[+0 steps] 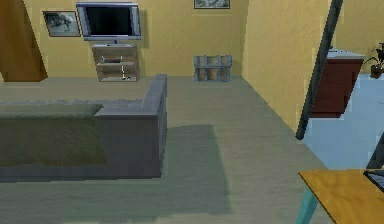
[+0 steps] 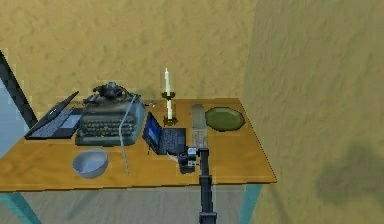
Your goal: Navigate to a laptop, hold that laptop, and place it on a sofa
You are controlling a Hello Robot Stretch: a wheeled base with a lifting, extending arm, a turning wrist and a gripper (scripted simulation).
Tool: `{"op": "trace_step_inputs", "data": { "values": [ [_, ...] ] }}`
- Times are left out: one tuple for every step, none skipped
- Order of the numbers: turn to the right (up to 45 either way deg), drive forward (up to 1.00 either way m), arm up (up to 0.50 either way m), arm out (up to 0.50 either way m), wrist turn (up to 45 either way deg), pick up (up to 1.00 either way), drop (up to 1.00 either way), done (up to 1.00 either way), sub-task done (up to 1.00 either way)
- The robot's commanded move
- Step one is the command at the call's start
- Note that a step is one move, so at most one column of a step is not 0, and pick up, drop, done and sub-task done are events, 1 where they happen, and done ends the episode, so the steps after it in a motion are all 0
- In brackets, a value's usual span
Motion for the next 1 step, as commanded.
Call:
{"op": "trace_step_inputs", "data": {
  "values": [
    [0.0,0.00,0.10,0.00,0.0,0.00,0.00,0.00,0.00]
  ]
}}
